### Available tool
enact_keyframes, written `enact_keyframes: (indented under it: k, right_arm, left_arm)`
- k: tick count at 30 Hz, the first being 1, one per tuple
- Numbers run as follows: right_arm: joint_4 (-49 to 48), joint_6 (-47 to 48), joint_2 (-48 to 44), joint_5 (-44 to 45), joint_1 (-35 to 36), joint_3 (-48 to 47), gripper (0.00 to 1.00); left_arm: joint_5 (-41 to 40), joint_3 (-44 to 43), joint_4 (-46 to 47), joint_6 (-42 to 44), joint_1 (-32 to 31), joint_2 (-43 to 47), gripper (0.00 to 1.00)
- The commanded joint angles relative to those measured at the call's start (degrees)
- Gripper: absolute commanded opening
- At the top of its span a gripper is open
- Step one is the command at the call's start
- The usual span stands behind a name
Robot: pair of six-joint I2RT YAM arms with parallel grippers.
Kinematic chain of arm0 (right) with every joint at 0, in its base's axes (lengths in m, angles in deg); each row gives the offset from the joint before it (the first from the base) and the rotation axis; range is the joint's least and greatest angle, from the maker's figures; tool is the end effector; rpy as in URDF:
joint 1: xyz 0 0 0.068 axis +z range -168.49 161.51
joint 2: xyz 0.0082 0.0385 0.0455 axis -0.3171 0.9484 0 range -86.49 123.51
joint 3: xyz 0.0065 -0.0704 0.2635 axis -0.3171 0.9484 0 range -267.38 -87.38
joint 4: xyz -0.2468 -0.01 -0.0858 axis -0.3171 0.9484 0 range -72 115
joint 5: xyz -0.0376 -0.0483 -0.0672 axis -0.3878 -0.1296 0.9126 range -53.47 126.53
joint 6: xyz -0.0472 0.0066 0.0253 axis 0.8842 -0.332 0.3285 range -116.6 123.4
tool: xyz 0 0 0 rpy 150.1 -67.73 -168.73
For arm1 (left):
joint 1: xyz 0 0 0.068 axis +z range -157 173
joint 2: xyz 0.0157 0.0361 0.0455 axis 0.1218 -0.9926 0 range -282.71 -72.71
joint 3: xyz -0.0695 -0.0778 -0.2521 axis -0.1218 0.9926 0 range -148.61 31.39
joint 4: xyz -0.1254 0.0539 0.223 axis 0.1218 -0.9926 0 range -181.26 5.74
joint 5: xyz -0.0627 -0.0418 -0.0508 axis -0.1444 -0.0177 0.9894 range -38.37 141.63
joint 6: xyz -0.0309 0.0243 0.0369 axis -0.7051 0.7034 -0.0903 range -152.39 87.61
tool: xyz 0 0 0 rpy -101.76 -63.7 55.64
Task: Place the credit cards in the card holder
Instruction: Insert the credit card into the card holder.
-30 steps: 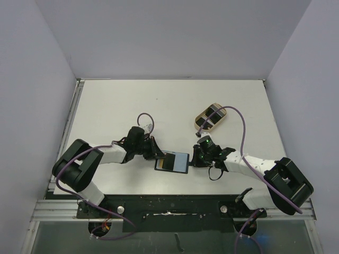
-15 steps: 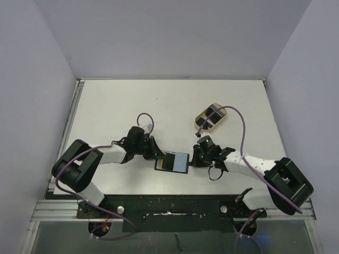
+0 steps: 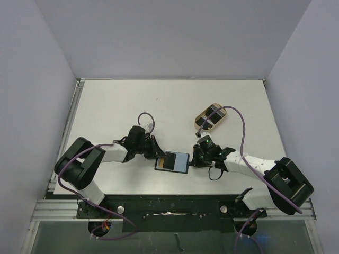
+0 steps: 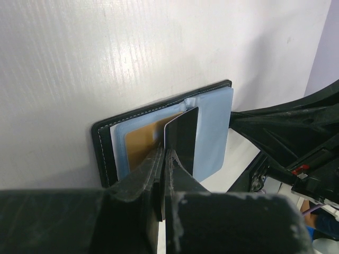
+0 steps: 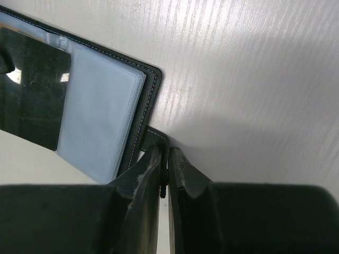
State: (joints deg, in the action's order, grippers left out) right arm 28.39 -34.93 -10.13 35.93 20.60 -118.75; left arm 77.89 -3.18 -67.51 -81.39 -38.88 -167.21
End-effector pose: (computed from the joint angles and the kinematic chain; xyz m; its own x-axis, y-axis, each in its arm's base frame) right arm 0.1827 0.1489 0.1490 -0.8949 0.0720 -0.4404 -0.1021 0.9277 0.3592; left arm 0.2402 -0.1678 0.1223 -0.9454 -0.2089 -0.2500 0.0521 0.6606 -0.7490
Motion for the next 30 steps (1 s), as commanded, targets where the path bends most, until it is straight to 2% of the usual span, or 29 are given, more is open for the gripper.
enact_keyframes:
  k: [1, 12, 21, 30]
  right_arm:
    - [-0.5, 0.53, 0.01, 1.31, 0.39, -1.67, 0.05]
    - [-1.08, 0.29, 0.36, 0.96, 0.51, -1.63, 0.05]
    - [-1.33, 0.09, 0.26, 0.97, 0.55, -1.41, 0.05]
    - [-3.02, -1.34, 0.57, 0.24, 0.63, -1.1, 0.05]
  left_arm:
    - [-0.54, -1.58, 1.37, 0.87, -0.07, -1.21, 0.0]
    - [0.37, -0.11, 7.49, -1.87, -1.44, -2.44, 0.0]
    - [0.37, 0.6, 8.18, -0.75, -1.56, -1.41, 0.0]
    - [0.37, 2.81, 12.17, -3.72, -2.57, -1.96, 0.0]
